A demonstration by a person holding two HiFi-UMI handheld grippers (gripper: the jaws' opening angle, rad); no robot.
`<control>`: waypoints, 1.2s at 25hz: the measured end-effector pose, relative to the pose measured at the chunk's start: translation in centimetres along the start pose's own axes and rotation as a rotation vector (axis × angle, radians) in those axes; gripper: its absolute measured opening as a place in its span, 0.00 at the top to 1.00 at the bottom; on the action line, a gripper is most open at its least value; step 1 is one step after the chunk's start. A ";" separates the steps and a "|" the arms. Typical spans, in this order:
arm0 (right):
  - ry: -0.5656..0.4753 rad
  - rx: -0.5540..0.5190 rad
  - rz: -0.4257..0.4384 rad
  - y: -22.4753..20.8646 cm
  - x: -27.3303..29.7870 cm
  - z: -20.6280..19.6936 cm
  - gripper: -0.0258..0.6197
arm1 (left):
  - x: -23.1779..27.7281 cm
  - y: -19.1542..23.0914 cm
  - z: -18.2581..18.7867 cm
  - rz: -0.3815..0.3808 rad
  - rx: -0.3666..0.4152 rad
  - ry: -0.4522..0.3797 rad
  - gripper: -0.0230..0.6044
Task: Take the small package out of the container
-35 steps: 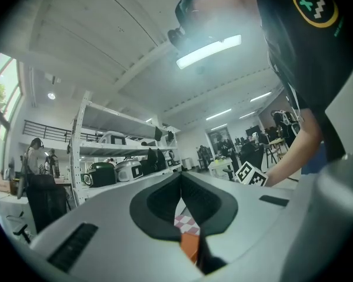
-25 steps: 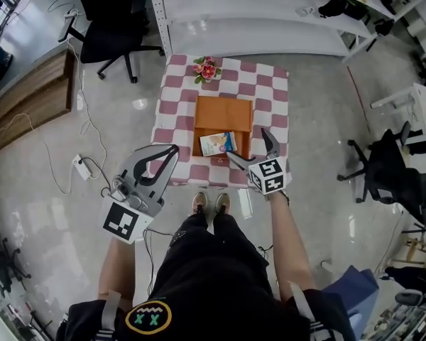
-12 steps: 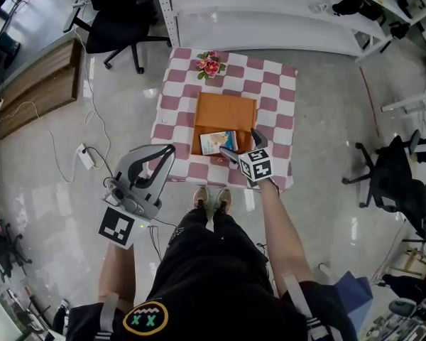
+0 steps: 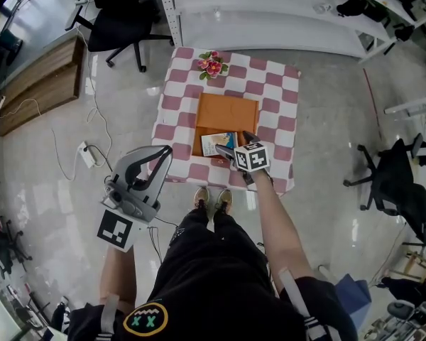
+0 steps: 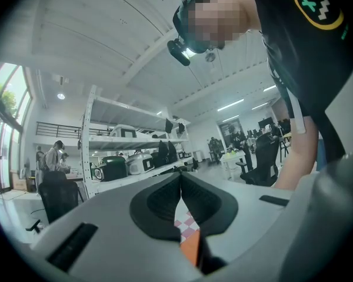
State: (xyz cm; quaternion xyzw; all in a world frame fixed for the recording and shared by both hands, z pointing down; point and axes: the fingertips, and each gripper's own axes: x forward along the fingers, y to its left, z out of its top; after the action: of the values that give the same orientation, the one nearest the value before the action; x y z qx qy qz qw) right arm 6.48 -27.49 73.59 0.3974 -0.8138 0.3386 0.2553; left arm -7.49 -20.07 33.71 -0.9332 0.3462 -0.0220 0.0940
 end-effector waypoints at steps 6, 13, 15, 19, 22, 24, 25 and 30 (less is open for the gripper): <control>0.096 0.037 0.050 0.5 1.8 -1.5 0.12 | -0.1 0.4 -0.3 0.010 -0.001 0.008 0.93; 0.188 0.098 0.053 0.2 3.3 -3.4 0.13 | -0.6 0.9 -0.5 0.025 0.003 0.020 0.93; 0.207 0.111 0.047 -0.1 3.7 -3.6 0.14 | -0.7 1.2 -0.5 0.028 0.006 0.023 0.93; 0.244 0.138 0.046 -0.3 4.5 -4.4 0.16 | -1.2 1.7 -0.4 0.040 0.007 0.025 0.93; 0.256 0.158 0.037 -0.6 5.0 -4.5 0.16 | -1.3 1.7 -0.4 0.042 0.008 0.028 0.93; 0.268 0.169 0.027 -0.9 5.3 -4.6 0.16 | -1.4 1.8 -0.4 0.044 0.008 0.029 0.93; 0.275 0.174 0.022 -1.0 5.5 -4.6 0.16 | -1.4 1.8 -0.4 0.045 0.009 0.030 0.93; 0.299 0.207 0.011 -1.3 6.2 -5.6 0.16 | -1.6 1.8 -0.4 0.046 0.016 0.032 0.93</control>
State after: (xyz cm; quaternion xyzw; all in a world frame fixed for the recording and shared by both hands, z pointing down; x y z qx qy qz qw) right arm 4.97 -26.82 81.87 0.3621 -0.7299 0.4772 0.3293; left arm -9.87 -20.42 33.79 -0.9236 0.3690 -0.0377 0.0966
